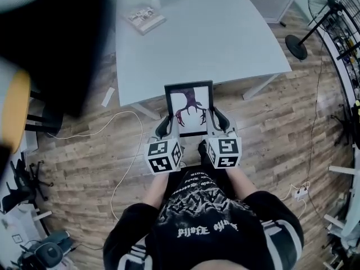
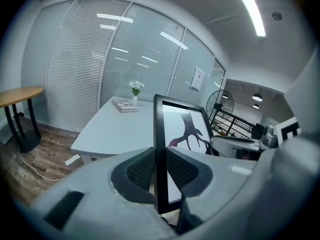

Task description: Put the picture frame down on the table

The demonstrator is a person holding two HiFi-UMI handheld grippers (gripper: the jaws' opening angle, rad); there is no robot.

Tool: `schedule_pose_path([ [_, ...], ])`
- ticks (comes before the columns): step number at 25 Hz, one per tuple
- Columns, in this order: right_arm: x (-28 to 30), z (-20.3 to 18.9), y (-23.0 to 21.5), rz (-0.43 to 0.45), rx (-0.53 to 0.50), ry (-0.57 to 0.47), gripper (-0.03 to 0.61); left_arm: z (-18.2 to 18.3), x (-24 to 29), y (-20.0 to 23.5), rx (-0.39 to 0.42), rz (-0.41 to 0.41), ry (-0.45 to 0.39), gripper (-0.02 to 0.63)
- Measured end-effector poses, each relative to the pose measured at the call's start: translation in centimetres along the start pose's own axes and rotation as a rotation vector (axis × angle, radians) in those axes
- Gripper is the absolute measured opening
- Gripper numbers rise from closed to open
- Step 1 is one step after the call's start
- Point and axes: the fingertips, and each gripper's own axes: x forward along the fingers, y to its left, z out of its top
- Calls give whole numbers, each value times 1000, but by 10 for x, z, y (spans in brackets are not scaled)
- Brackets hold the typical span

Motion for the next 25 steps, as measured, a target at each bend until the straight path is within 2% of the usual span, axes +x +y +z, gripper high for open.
schedule_pose_path([
  [15, 85, 41, -95, 124, -26, -6, 67, 54, 100, -40, -33, 104, -22, 81],
  [25, 107, 49, -121, 110, -3, -4, 67, 69, 133, -48, -25, 97, -5, 81],
])
